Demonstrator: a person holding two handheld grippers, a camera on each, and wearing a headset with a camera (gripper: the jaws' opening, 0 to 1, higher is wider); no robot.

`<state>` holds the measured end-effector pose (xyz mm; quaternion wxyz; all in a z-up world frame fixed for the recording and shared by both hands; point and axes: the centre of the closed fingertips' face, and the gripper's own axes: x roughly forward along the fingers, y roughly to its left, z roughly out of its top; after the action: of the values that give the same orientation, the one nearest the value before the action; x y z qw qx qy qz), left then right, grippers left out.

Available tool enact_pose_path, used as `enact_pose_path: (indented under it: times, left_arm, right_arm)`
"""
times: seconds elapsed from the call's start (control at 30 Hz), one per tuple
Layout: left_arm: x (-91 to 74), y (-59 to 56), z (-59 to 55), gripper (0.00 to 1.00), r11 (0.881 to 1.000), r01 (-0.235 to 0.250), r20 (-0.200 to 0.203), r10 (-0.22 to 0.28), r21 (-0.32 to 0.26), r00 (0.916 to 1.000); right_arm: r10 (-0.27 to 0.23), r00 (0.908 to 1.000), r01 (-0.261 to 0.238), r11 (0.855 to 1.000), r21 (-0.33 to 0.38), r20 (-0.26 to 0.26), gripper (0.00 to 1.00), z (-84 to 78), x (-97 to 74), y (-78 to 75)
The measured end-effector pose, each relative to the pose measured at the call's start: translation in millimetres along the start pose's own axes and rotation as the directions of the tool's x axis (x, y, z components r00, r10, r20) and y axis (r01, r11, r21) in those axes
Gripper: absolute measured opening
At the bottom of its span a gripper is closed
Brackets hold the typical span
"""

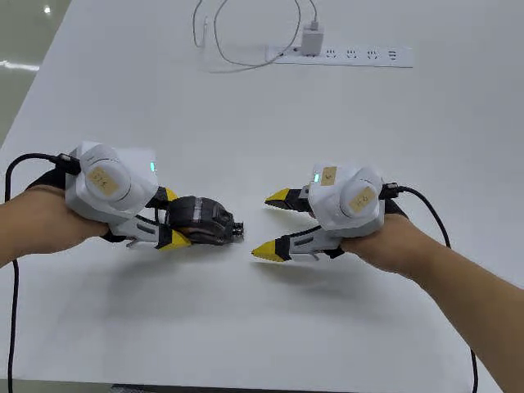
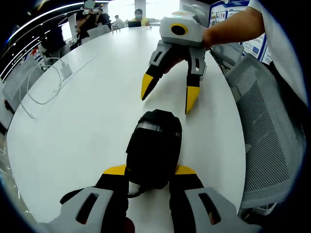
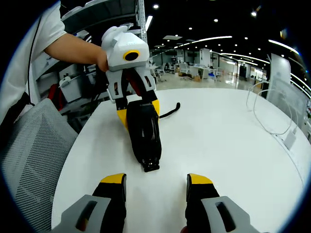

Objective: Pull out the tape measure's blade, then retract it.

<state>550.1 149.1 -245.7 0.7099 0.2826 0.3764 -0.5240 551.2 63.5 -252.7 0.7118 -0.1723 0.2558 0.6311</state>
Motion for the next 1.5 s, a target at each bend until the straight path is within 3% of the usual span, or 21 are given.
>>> enact_pose_path:
  times: [0.53,1.5]
  left_arm:
    - [0.3,0.4,0.3,0.27,1.000,0.002,-0.002,-0.002,0.001,1.0000]
    - [0.1,0.1,-0.2,0.27,1.000,0.002,-0.003,-0.002,0.004,1.0000]
  right_arm:
    - [0.026,0.9997,-0.026,0.999,-0.048,0.000,0.32,1.7,17.0,4.8]
    - [0.062,0.9980,-0.061,0.994,-0.086,0.012,0.12,5.3,31.5,9.3]
